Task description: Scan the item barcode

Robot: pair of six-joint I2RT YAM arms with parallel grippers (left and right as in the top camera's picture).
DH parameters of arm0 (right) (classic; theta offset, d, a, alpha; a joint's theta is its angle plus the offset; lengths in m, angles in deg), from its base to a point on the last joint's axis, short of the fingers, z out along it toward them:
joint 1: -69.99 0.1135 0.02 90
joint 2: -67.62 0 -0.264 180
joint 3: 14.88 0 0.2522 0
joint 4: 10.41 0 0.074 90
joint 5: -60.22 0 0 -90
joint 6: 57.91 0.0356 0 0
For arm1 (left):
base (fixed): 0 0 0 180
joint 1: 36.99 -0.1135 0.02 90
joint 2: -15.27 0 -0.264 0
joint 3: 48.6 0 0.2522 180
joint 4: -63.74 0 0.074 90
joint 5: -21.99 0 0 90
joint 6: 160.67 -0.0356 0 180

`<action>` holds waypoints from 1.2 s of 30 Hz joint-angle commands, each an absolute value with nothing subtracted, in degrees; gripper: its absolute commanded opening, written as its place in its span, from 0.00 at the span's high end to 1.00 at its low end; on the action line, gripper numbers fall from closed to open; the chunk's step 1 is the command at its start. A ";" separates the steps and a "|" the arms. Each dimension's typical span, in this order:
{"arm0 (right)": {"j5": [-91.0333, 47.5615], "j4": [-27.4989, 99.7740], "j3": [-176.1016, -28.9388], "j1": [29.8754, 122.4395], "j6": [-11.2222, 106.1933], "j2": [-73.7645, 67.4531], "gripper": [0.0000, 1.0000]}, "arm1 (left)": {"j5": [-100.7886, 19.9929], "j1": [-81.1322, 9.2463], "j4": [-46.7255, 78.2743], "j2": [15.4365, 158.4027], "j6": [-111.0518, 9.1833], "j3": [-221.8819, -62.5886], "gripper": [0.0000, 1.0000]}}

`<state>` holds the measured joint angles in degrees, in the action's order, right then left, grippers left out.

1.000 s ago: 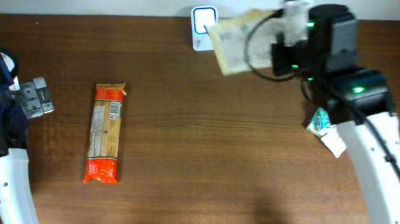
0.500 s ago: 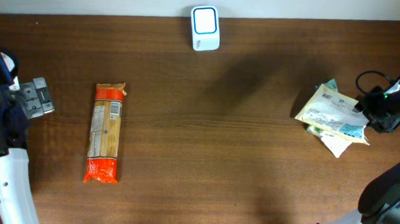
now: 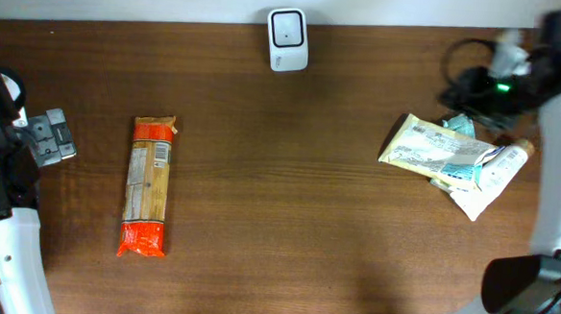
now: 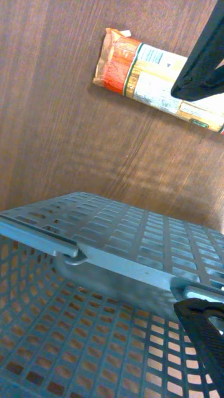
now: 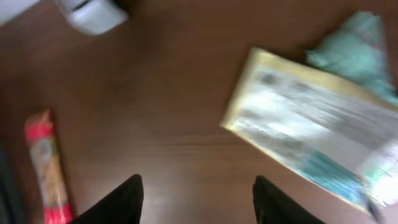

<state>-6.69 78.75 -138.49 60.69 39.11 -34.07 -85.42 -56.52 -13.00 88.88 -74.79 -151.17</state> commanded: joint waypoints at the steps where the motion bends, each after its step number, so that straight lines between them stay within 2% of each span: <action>1: -4.92 76.10 -139.32 67.97 38.55 -34.58 0.44 | -85.84 -56.65 -12.93 88.64 -75.49 -151.48 0.01; 4: -4.92 72.89 -139.32 75.60 38.74 -38.33 0.44 | -85.84 -56.65 -12.93 88.64 -75.49 -151.48 0.01; 9: -4.68 69.48 -139.32 83.01 38.76 -46.40 0.44 | -85.84 -56.65 -12.93 88.64 -75.49 -151.48 0.01; 14: -4.70 68.41 -139.32 85.85 38.74 -47.80 0.44 | -85.88 -56.65 -13.48 88.64 -75.51 -151.48 0.01; 18: -4.70 64.54 -139.32 87.36 38.76 -47.95 0.44 | -86.01 -56.65 -21.17 88.64 -75.51 -151.48 0.01; 21: -4.85 62.68 -139.32 89.17 38.72 -47.95 0.41 | -91.85 -56.65 -24.19 88.64 -81.33 -151.48 0.01; 27: -4.94 62.66 -139.32 89.85 38.44 -47.95 0.40 | -91.72 -56.65 -24.30 88.64 -81.28 -151.48 0.01; 28: -4.96 62.68 -139.32 89.85 38.26 -47.95 0.40 | -87.39 -56.65 -23.16 88.64 -80.15 -151.48 0.01; 29: -4.94 62.90 -139.32 89.85 38.26 -47.95 0.40 | -75.65 -56.65 -19.64 88.81 -79.95 -151.48 0.01; 31: -4.96 63.38 -139.32 89.85 38.26 -47.95 0.40 | -62.95 -56.65 -16.17 88.85 -79.95 -151.48 0.01; 35: -4.96 64.19 -139.32 89.85 38.26 -47.95 0.40 | -48.70 -56.65 -11.32 89.07 -79.99 -151.44 0.01; 36: -4.96 64.19 -139.32 89.85 38.26 -47.95 0.40 | -48.53 -56.65 -11.21 89.73 -79.95 -151.33 0.15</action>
